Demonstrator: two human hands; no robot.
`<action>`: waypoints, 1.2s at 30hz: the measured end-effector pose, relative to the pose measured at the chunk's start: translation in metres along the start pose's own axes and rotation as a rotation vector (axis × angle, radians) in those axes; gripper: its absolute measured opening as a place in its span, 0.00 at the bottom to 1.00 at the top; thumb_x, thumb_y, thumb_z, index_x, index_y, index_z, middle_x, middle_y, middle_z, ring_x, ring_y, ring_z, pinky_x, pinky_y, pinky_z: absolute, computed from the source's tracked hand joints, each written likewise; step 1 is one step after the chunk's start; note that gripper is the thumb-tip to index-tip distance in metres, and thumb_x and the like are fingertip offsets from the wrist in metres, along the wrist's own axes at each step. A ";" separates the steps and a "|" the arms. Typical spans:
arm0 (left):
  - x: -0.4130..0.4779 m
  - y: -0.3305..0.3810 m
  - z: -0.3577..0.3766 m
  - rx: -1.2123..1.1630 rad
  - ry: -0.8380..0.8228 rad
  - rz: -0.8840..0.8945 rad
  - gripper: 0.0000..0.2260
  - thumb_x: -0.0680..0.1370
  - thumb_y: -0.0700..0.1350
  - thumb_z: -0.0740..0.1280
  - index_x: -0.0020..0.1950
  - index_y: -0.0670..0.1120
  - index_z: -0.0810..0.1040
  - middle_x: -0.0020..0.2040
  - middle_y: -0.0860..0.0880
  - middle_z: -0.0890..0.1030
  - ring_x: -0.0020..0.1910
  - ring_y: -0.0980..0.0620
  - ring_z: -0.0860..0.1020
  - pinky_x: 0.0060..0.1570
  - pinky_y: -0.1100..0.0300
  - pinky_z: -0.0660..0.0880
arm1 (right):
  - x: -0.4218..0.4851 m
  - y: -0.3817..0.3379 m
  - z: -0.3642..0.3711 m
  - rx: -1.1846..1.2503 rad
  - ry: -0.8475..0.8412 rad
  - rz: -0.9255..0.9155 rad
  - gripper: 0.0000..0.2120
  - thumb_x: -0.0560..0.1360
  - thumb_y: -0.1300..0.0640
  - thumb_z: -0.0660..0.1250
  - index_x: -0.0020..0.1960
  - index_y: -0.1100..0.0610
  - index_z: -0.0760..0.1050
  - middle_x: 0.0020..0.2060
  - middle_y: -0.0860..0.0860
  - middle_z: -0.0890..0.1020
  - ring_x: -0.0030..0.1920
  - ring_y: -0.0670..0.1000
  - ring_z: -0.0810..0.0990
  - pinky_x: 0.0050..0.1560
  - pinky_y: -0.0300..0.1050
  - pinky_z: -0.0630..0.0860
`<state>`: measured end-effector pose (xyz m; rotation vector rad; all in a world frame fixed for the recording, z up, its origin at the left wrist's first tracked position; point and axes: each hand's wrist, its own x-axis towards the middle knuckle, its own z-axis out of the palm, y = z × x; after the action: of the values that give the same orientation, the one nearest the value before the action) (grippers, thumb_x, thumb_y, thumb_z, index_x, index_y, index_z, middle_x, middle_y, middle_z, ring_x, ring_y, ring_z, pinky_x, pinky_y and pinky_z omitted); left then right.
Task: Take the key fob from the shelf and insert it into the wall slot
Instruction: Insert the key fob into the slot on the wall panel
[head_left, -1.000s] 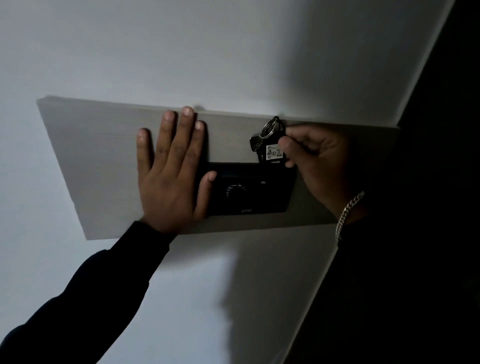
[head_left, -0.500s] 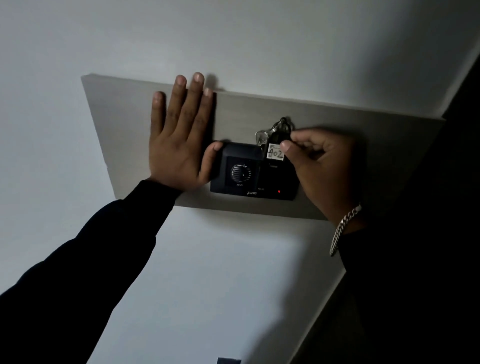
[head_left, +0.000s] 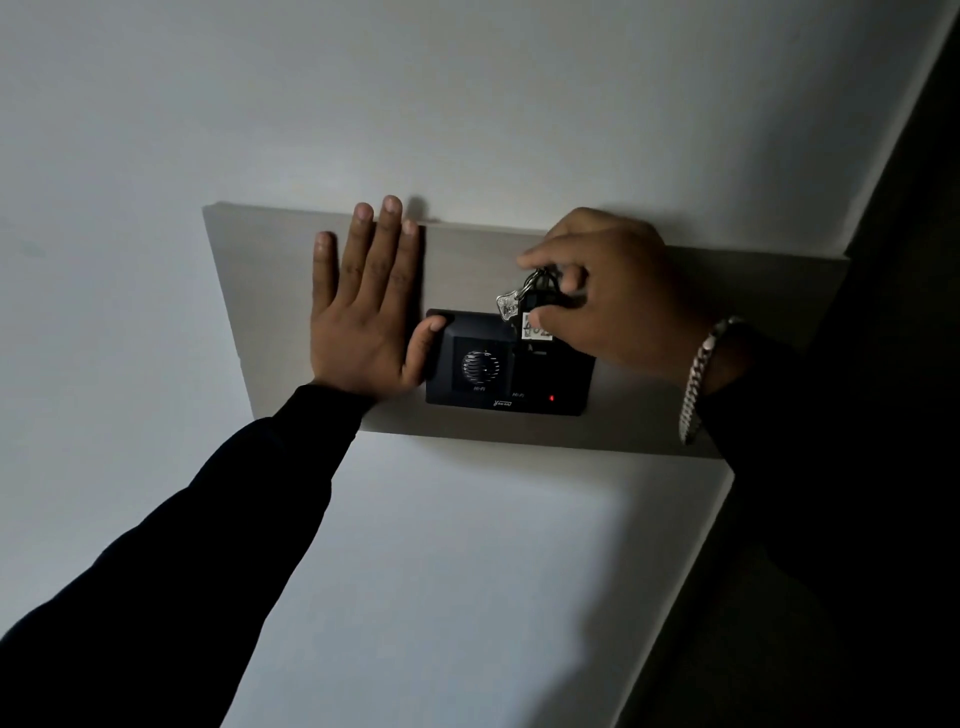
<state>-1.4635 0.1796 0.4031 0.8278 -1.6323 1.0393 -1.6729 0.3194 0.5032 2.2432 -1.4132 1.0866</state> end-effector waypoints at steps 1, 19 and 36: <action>0.000 0.000 0.000 0.001 0.002 0.001 0.33 0.81 0.60 0.49 0.80 0.40 0.57 0.81 0.40 0.58 0.82 0.44 0.50 0.78 0.37 0.54 | 0.002 -0.001 0.001 -0.021 -0.005 -0.011 0.14 0.65 0.60 0.75 0.50 0.57 0.83 0.41 0.46 0.75 0.38 0.46 0.73 0.45 0.42 0.74; -0.001 -0.001 0.006 0.014 0.036 0.004 0.34 0.81 0.60 0.48 0.81 0.41 0.56 0.80 0.38 0.62 0.82 0.44 0.50 0.80 0.40 0.50 | -0.004 0.008 0.010 0.073 0.171 -0.122 0.05 0.72 0.61 0.71 0.46 0.61 0.84 0.40 0.56 0.86 0.40 0.51 0.83 0.44 0.41 0.79; -0.002 -0.001 0.006 0.029 0.018 0.009 0.34 0.81 0.60 0.48 0.81 0.40 0.54 0.80 0.38 0.60 0.82 0.44 0.49 0.80 0.40 0.49 | -0.018 0.021 0.024 -0.044 0.259 -0.230 0.10 0.76 0.65 0.66 0.56 0.65 0.80 0.49 0.59 0.84 0.50 0.57 0.81 0.55 0.46 0.77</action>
<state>-1.4640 0.1735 0.4009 0.8289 -1.6109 1.0763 -1.6847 0.3072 0.4703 2.0820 -1.0373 1.2020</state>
